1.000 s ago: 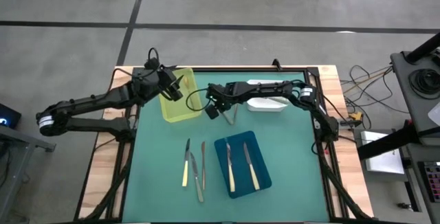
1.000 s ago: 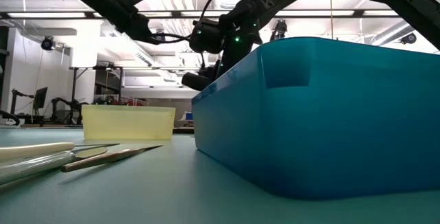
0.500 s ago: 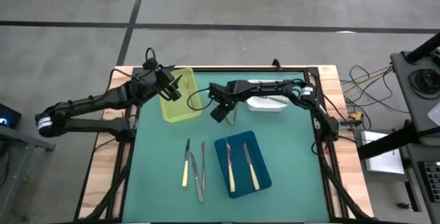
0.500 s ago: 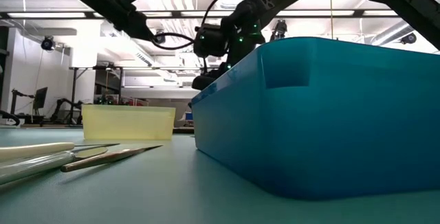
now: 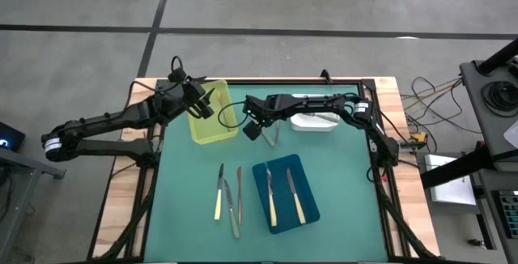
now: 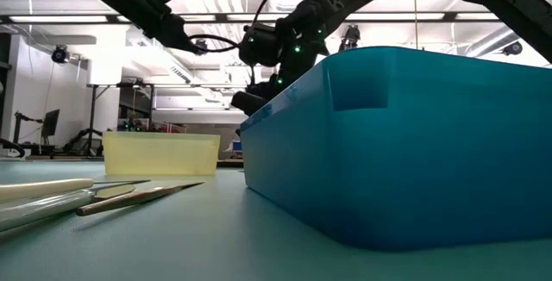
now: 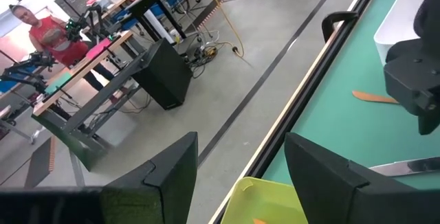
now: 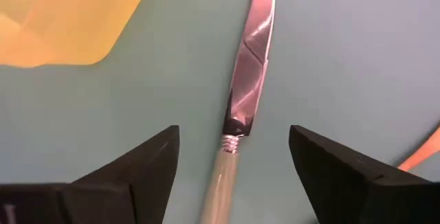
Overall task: Sort silverware by color (type)
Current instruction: Put the top green knife into the white bin
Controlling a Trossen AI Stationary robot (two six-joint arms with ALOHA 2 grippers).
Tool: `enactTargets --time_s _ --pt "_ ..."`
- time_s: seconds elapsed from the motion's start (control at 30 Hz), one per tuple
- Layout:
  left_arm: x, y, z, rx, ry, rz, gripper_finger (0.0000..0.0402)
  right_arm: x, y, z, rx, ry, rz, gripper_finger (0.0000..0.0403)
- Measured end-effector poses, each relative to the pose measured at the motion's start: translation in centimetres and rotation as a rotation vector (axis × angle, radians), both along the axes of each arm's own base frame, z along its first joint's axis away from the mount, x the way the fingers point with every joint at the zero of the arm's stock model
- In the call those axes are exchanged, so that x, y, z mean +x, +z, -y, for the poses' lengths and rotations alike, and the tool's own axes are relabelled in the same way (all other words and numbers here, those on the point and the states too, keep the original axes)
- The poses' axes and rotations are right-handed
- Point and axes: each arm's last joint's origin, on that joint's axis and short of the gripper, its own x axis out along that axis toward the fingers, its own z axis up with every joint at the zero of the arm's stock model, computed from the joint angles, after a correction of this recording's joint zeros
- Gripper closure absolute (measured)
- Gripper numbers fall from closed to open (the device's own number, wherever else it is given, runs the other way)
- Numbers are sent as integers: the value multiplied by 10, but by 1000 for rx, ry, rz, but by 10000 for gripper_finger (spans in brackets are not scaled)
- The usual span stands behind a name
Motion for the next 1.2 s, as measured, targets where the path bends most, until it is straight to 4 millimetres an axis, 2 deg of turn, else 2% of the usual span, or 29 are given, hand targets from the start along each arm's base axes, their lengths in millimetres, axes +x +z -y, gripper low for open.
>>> enactTargets --time_s 0.23,0.47,0.73,0.87,1.13,1.2 --pt "0 0 0 2 -1 -3 202 5 -4 -17 -36 15 -18 149" --pt "0 0 0 1 -1 -5 202 6 -30 -18 -22 2 -88 149" --pt "0 -1 0 1 0 -6 202 8 -42 -18 10 -2 -108 157" --pt "0 -1 0 1 0 -6 202 9 -49 -18 26 -24 -117 203" --pt "0 -1 0 1 0 -6 202 9 -54 -17 42 -68 -116 353" --pt "0 -1 0 1 0 -6 202 9 -54 -17 46 -81 -112 374"
